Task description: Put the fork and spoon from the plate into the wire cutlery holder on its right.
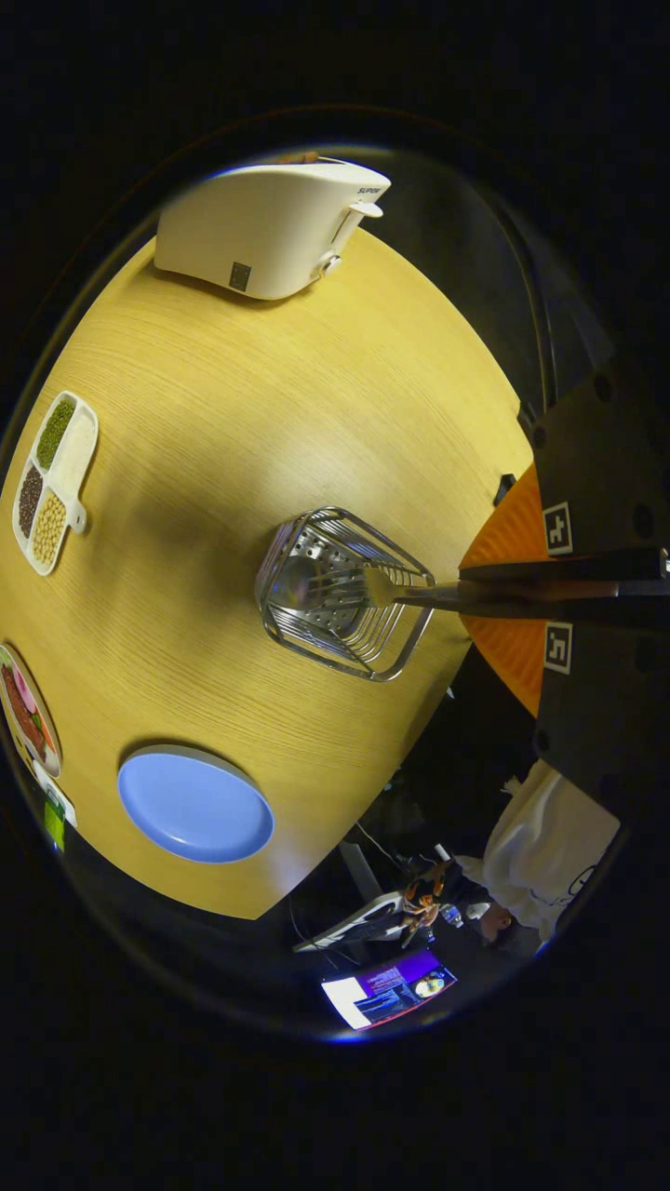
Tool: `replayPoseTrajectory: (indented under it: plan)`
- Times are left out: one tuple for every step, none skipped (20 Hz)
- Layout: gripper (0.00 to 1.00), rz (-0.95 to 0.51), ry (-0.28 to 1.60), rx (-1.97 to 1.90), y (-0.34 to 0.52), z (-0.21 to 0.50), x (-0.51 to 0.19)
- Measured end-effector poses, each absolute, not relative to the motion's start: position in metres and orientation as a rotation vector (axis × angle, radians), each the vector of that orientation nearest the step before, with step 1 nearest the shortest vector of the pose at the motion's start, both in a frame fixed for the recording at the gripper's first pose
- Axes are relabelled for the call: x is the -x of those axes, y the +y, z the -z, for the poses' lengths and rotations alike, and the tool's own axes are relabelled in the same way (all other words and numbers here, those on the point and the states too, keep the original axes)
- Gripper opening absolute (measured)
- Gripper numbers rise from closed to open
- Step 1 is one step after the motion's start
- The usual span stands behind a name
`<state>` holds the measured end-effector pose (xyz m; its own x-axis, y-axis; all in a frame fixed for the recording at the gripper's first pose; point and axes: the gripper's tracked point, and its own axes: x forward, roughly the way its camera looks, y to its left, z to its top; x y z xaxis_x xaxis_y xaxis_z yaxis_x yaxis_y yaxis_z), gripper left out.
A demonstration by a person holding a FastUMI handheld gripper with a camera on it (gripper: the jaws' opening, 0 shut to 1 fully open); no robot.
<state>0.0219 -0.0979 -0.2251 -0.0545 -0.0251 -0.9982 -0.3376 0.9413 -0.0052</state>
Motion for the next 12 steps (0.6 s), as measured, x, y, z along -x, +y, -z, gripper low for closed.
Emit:
replayPoseTrajectory:
  plan:
    - [0.12, -0.265, 1.607, 0.28, -0.096, 0.225, -0.024]
    - [0.14, -0.268, 1.597, 0.279, -0.093, 0.224, -0.026]
    - [0.16, -0.272, 1.581, 0.274, -0.092, 0.222, -0.029]
    - [0.24, -0.277, 1.563, 0.263, -0.09, 0.219, -0.031]
    - [0.31, -0.285, 1.543, 0.249, -0.086, 0.217, -0.033]
    - [0.46, -0.294, 1.516, 0.23, -0.082, 0.212, -0.035]
    - [0.52, -0.307, 1.488, 0.203, -0.076, 0.207, -0.037]
    - [0.69, -0.317, 1.459, 0.18, -0.072, 0.201, -0.036]
    - [0.86, -0.323, 1.43, 0.16, -0.07, 0.195, -0.036]
    - [0.95, -0.329, 1.398, 0.139, -0.067, 0.19, -0.035]
    - [0.97, -0.328, 1.367, 0.124, -0.067, 0.184, -0.034]
    - [0.98, -0.323, 1.334, 0.106, -0.066, 0.178, -0.032]
